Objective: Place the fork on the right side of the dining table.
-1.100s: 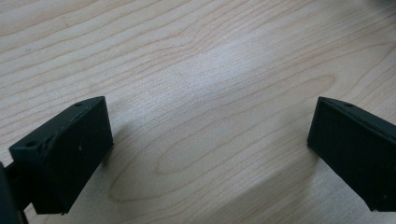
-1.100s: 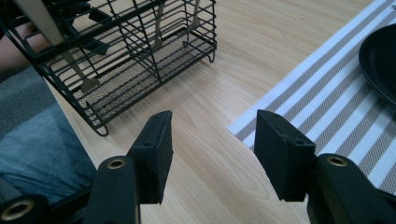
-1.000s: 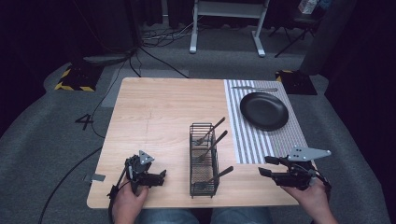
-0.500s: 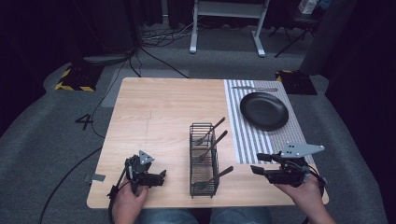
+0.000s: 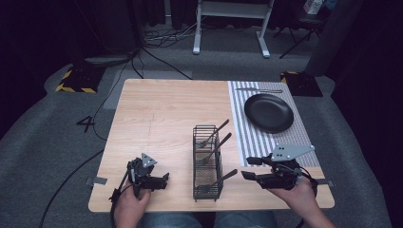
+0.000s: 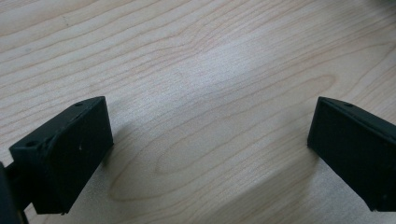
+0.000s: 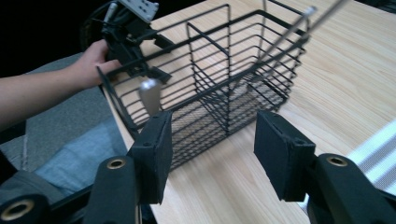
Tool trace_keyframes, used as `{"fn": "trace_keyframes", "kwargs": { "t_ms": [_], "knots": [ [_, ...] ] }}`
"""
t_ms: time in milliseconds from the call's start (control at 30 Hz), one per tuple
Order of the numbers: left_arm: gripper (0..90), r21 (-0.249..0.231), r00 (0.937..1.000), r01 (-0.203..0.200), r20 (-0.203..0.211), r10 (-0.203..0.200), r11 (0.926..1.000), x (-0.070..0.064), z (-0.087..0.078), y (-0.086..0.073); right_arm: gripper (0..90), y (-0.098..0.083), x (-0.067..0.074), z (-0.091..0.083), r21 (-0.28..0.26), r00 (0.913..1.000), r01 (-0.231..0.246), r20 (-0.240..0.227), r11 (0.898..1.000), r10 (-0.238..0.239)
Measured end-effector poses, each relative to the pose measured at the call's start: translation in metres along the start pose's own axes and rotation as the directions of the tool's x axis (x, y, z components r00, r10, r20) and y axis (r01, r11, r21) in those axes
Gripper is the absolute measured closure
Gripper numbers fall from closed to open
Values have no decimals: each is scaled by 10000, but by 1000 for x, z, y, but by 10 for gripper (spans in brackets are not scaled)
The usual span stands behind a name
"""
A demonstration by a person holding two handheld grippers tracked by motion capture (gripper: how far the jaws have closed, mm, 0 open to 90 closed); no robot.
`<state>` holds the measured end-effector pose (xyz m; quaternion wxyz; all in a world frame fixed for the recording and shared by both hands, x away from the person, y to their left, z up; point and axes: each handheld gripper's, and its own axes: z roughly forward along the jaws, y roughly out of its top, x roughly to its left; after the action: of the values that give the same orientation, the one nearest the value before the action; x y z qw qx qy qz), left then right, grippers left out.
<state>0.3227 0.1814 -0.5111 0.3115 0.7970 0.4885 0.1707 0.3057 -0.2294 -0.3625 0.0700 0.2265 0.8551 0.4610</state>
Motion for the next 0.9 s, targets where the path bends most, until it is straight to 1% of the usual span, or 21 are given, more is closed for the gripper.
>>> {"fn": "trace_keyframes", "kwargs": {
  "t_ms": [333,400,500,600,667,733,767,800,833,900],
  "knots": [
    [2,-1,10000,2,1,-2,10000,0,0,0,471,7,12,5,1,9987,235,-446,9997,-235],
    [2,1,10000,4,2,-4,10000,0,0,0,478,9,16,6,3,9975,279,-648,9996,-278],
    [2,-3,10000,6,2,-6,10000,0,0,0,491,10,18,8,21,9968,332,-731,9994,-329],
    [2,0,10000,4,4,-4,10000,0,0,0,545,12,19,12,145,9958,352,-855,9993,-338],
    [2,2,10000,0,1,0,10000,0,0,0,610,13,19,16,262,9944,319,-1017,9991,-291],
    [2,0,10000,1,2,-1,10000,0,0,0,675,15,18,19,364,9922,125,-1246,9993,-79],
    [2,0,10000,1,2,-1,10000,0,0,0,675,15,18,19,364,9922,125,-1246,9993,-79],
    [2,0,10000,2,3,-2,10000,0,0,0,717,17,18,20,427,9904,-38,-1382,9991,97],
    [2,0,10000,5,3,-5,10000,0,0,0,717,17,18,20,427,9904,-38,-1382,9991,97],
    [2,0,10000,0,2,0,10000,0,0,0,765,18,18,21,502,9909,-61,-1338,9987,127]
  ]
}}
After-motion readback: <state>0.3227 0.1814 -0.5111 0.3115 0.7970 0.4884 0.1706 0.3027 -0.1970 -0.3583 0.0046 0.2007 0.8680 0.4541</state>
